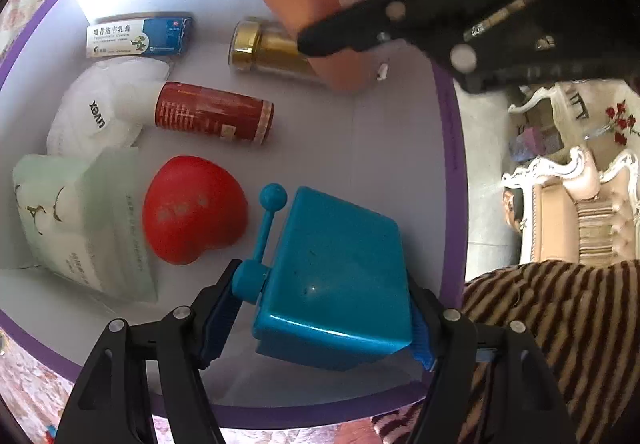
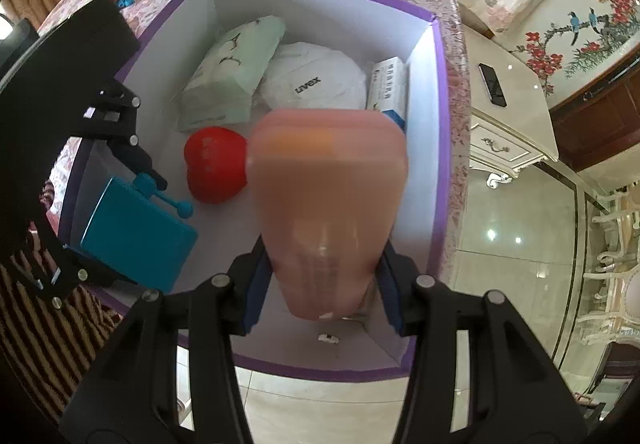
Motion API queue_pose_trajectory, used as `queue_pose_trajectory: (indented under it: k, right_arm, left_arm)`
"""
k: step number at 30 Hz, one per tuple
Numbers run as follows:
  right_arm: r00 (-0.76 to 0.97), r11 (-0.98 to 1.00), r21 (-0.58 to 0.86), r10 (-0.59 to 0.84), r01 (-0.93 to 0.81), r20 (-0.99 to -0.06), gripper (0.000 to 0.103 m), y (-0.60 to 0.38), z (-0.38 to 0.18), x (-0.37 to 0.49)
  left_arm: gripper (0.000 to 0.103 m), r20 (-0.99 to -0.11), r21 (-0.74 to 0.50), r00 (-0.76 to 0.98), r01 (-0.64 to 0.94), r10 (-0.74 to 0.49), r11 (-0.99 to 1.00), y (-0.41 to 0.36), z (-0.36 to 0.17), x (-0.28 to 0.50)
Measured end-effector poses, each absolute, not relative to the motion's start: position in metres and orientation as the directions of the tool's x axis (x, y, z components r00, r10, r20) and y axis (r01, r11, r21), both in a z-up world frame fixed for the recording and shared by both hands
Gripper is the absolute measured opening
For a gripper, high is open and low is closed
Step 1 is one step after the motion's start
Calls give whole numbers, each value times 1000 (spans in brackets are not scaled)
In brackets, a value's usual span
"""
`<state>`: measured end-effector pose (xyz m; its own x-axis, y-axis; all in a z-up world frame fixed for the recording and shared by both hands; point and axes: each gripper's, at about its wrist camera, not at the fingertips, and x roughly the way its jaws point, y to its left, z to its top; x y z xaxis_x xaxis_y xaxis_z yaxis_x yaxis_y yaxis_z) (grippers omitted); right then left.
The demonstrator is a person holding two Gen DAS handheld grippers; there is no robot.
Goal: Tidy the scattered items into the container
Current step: 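Lower the toy box and pencil case into the box with both grippers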
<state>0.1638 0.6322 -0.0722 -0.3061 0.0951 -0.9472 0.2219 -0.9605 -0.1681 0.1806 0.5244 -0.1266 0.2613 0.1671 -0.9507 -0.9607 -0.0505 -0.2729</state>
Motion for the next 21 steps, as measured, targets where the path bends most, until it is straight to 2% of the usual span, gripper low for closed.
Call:
queue_pose_trajectory:
  k: [8, 13, 17, 21]
  right_arm:
    - [-284, -960, -139, 66, 245, -956, 51, 624, -77, 163]
    - [-270, -951, -154, 79, 270, -960, 51, 624, -76, 164]
    - [-247, -941, -162, 88, 297, -965, 51, 624, -75, 163]
    - [-217, -911, -197, 123, 363, -968, 51, 617, -77, 162]
  left_arm:
    - [75, -955, -264, 250, -962, 159, -75, 519, -128, 180]
    - [82, -952, -279, 261, -955, 161, -101, 515, -123, 176]
    - [83, -948, -294, 275, -949, 157, -111, 510, -120, 174]
    - [83, -962, -255, 243, -962, 123, -96, 506, -122, 178]
